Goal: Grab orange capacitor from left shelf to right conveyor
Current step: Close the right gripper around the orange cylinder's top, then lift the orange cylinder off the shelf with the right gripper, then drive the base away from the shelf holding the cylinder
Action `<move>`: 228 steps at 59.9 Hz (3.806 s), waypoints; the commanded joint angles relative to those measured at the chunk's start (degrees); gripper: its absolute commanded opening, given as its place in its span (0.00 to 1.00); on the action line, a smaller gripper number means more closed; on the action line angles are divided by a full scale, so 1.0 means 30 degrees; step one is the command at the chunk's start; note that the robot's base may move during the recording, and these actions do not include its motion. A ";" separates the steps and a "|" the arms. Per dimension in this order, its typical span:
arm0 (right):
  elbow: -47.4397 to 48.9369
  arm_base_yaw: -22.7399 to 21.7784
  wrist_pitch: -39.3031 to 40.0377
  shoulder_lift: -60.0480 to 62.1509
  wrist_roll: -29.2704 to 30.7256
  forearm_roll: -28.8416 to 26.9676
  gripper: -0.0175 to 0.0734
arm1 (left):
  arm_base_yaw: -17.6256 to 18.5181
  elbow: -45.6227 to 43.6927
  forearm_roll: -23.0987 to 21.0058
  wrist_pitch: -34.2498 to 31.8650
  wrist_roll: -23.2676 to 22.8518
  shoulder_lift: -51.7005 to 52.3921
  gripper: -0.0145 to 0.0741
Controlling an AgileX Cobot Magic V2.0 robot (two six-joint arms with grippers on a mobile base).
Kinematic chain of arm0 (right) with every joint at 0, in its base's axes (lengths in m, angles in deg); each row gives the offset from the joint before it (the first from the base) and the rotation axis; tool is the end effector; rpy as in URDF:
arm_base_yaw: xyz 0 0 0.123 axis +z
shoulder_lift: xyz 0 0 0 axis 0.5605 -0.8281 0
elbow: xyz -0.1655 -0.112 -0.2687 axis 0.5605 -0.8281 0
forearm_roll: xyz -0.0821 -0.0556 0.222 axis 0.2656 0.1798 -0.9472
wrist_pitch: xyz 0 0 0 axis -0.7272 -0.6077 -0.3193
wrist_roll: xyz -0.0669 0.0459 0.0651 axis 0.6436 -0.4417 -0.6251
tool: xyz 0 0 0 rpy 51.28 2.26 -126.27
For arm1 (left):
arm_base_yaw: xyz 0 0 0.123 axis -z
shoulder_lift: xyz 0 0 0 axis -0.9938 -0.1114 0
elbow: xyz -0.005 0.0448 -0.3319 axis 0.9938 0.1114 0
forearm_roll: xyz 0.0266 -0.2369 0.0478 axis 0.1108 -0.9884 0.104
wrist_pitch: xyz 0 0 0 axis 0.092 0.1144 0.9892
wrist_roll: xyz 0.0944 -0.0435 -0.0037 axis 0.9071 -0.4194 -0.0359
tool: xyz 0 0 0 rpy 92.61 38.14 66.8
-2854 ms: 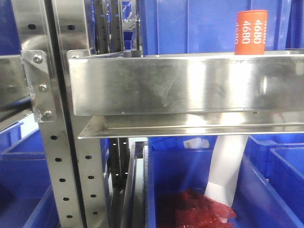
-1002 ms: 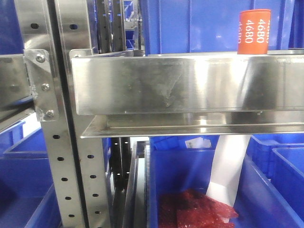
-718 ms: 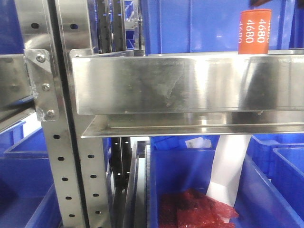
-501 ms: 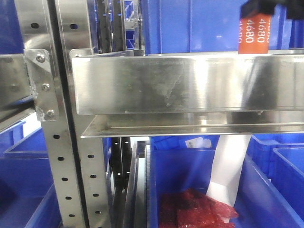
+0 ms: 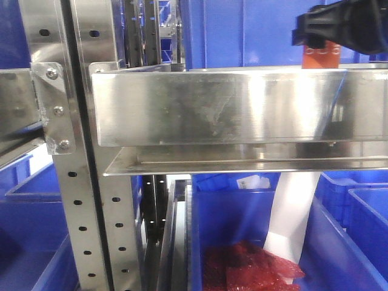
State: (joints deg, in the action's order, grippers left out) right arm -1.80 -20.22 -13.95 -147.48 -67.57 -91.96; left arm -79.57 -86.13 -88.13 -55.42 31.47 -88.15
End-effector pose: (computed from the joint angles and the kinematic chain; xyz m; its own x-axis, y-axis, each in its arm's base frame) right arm 0.3177 0.0709 0.3025 -0.1476 0.0546 -0.9875 -0.1588 0.9842 0.0781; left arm 0.0107 -0.0011 0.1968 -0.0011 -0.0456 -0.9990 0.0751 0.9961 -0.0455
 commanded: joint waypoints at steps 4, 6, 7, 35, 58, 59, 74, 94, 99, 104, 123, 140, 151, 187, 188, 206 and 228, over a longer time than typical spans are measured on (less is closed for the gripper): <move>0.1432 -0.0174 0.1805 -0.0104 -0.0029 0.0897 0.68 | 0.0105 -0.0057 -0.0044 -0.1738 -0.0032 0.0228 0.02; 0.1526 -0.0174 0.1750 -0.0210 -0.0029 0.0897 0.62 | 0.0105 -0.0057 -0.0044 -0.1738 -0.0032 0.0228 0.02; 0.1546 -0.0174 0.1715 -0.0262 -0.0029 0.0897 0.58 | 0.0105 -0.0057 -0.0044 -0.1738 -0.0032 0.0228 0.02; 0.1566 -0.0174 -0.1862 0.3608 -0.0029 0.0914 0.25 | 0.0105 -0.0057 -0.0044 -0.1738 -0.0032 0.0228 0.02; -0.0002 -0.0174 -1.0975 1.3136 -0.0012 0.2007 0.25 | 0.0105 -0.0057 -0.0044 -0.1738 -0.0032 0.0228 0.02; -0.0198 -0.0174 -1.1099 1.3655 -0.0012 0.2079 0.25 | 0.0105 -0.0057 -0.0044 -0.1738 -0.0032 0.0228 0.02; -0.3502 -0.0174 -1.3423 2.0039 -0.0012 0.2267 0.25 | 0.0105 -0.0057 -0.0044 -0.1738 -0.0032 0.0228 0.02; -0.4652 -0.0174 -1.5574 2.4967 -0.0012 0.2483 0.25 | 0.0105 -0.0057 -0.0044 -0.1738 -0.0032 0.0228 0.02; -0.4652 -0.0174 -1.5553 2.5386 -0.0012 0.2483 0.25 | 0.0105 -0.0057 -0.0044 -0.1738 -0.0032 0.0228 0.02; -0.4652 -0.0174 -1.5553 2.5475 -0.0012 0.2483 0.25 | 0.0105 -0.0057 -0.0044 -0.1738 -0.0032 0.0228 0.02; -0.4670 -0.0174 -1.5573 2.5472 -0.0012 0.2483 0.25 | 0.0105 -0.0057 -0.0044 -0.1738 -0.0032 0.0228 0.02; -0.4670 -0.0174 -1.5573 2.5472 -0.0012 0.2483 0.25 | 0.0105 -0.0057 -0.0044 -0.1738 -0.0032 0.0228 0.02; -0.4670 -0.0174 -1.5573 2.5472 -0.0012 0.2483 0.25 | 0.0105 -0.0057 -0.0044 -0.1738 -0.0032 0.0228 0.02; -0.4670 -0.0174 -1.5573 2.5472 -0.0012 0.2483 0.25 | 0.0105 -0.0057 -0.0044 -0.1738 -0.0032 0.0228 0.02; -0.4670 -0.0174 -1.5573 2.5472 -0.0012 0.2483 0.25 | 0.0105 -0.0057 -0.0044 -0.1738 -0.0032 0.0228 0.02; -0.4670 -0.0174 -1.5573 2.5472 -0.0012 0.2483 0.25 | 0.0105 -0.0057 -0.0044 -0.1738 -0.0032 0.0228 0.02; -0.4670 -0.0174 -1.5573 2.5472 -0.0012 0.2483 0.25 | 0.0105 -0.0057 -0.0044 -0.1738 -0.0032 0.0228 0.02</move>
State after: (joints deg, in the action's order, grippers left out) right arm -17.39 -20.56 -65.72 -70.50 -67.57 -84.96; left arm -79.57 -86.13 -88.13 -55.42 31.47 -88.15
